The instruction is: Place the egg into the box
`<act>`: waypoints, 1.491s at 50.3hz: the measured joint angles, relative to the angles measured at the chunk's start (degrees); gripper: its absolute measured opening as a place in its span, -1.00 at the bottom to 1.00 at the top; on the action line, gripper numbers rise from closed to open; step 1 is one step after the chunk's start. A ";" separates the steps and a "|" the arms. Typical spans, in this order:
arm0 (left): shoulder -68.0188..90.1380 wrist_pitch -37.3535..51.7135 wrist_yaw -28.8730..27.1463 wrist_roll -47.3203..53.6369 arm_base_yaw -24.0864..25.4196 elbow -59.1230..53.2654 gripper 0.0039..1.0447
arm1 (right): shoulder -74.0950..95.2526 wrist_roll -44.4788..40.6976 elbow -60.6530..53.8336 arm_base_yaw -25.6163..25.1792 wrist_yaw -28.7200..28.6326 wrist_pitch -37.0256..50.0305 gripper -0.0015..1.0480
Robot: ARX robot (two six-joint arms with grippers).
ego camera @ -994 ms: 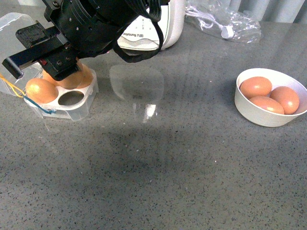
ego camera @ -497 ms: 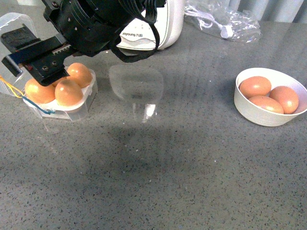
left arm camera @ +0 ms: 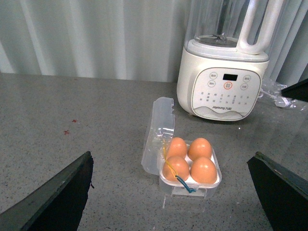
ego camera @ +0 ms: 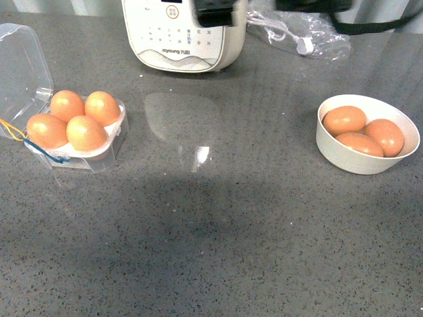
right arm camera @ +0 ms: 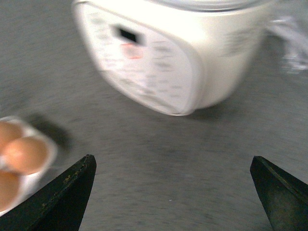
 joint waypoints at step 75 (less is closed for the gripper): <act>0.00 0.00 -0.02 0.00 0.00 0.00 0.87 | -58.01 -2.58 -65.53 -26.47 0.61 37.33 -0.94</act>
